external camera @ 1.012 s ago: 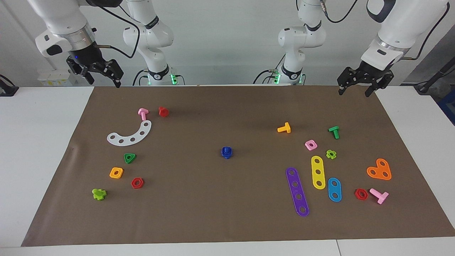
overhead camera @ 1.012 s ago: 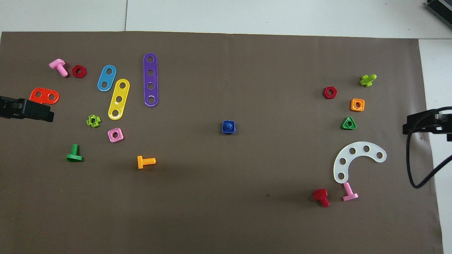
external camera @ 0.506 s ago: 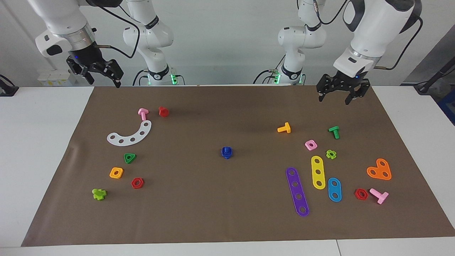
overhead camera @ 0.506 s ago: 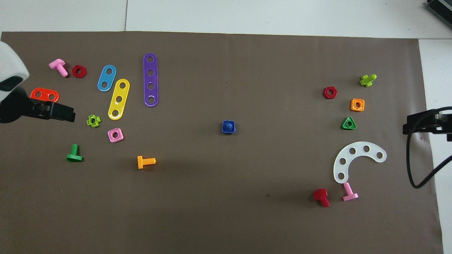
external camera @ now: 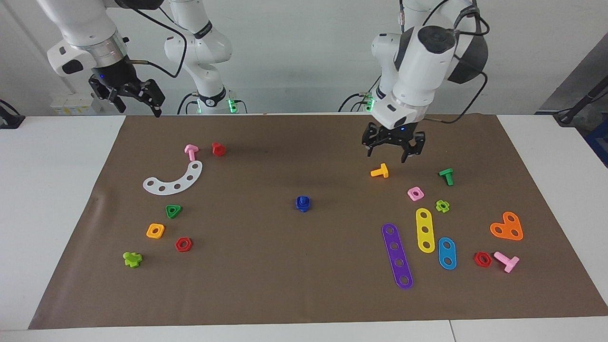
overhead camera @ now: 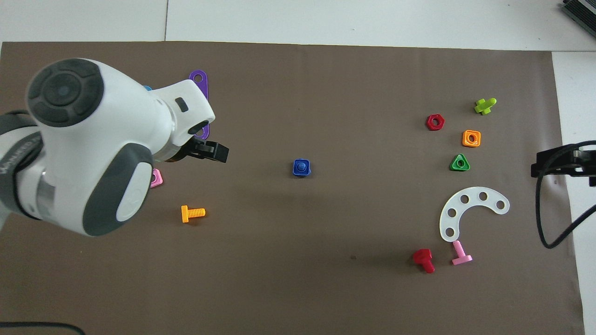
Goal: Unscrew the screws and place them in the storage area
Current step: 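Lower the left gripper over the blue nut and close on it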
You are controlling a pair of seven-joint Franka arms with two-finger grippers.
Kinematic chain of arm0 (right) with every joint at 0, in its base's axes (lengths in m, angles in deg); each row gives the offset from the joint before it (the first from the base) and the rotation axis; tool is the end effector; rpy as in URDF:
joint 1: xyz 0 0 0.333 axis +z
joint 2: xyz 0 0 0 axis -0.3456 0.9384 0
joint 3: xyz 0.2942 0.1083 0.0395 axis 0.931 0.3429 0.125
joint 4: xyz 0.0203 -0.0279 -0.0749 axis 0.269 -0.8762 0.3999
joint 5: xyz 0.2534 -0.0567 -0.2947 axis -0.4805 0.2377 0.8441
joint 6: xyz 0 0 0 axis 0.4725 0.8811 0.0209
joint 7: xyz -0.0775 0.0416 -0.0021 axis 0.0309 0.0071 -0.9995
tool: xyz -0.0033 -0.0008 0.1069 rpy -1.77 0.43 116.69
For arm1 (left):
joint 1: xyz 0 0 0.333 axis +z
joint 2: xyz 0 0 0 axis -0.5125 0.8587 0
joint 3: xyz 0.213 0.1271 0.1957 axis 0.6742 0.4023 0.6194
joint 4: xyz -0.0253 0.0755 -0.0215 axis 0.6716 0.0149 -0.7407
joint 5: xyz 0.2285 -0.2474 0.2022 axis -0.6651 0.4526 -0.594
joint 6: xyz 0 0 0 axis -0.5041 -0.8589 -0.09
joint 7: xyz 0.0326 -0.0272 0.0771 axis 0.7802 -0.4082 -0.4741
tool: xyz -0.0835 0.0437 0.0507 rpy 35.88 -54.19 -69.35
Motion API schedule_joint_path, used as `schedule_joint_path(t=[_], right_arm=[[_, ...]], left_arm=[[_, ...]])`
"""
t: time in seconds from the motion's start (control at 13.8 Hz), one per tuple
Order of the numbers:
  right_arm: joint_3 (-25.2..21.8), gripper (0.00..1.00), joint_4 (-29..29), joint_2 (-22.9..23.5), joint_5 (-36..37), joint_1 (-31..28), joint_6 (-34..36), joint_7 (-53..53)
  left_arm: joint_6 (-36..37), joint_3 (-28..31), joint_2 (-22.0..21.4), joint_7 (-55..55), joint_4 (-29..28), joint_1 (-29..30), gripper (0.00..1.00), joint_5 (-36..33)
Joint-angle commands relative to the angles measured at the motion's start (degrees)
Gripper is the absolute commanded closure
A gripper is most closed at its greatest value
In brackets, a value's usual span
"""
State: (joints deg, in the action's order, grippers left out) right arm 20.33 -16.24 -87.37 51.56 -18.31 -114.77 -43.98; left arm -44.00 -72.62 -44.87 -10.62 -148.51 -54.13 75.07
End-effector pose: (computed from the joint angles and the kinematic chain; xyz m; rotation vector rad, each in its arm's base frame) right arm 0.5178 -0.0175 0.6484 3.1100 -0.2857 -0.0767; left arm 0.5491 -0.2606 0.5189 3.0502 -0.4926 0.0988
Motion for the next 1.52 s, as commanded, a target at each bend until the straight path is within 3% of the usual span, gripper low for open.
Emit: schedule_joint_path(t=[0.0,0.43,0.65,0.87,1.45], right_arm=[[0.1,0.0,0.9,0.2,-1.2,-0.4,0.9,1.0],[0.1,0.0,0.9,0.2,-1.2,-0.4,0.9,1.0],[0.1,0.0,0.9,0.2,-1.2,-0.4,0.9,1.0],[0.1,0.0,0.9,0.2,-1.2,-0.4,0.9,1.0],[0.1,0.0,0.9,0.2,-1.2,-0.4,0.9,1.0]], left_arm=[[-5.8,0.8,3.2,2.0,-0.1,-3.5,0.0,-0.6],[-10.4,1.1,13.7,11.4,5.1,-11.3,0.0,-0.6],[-10.6,1.4,20.4,15.3,11.5,-13.2,0.0,-1.0],[-15.0,1.5,22.8,16.8,10.9,-14.7,0.0,-1.3],[-23.1,1.5,23.0,18.7,5.4,-15.0,0.0,-1.8]])
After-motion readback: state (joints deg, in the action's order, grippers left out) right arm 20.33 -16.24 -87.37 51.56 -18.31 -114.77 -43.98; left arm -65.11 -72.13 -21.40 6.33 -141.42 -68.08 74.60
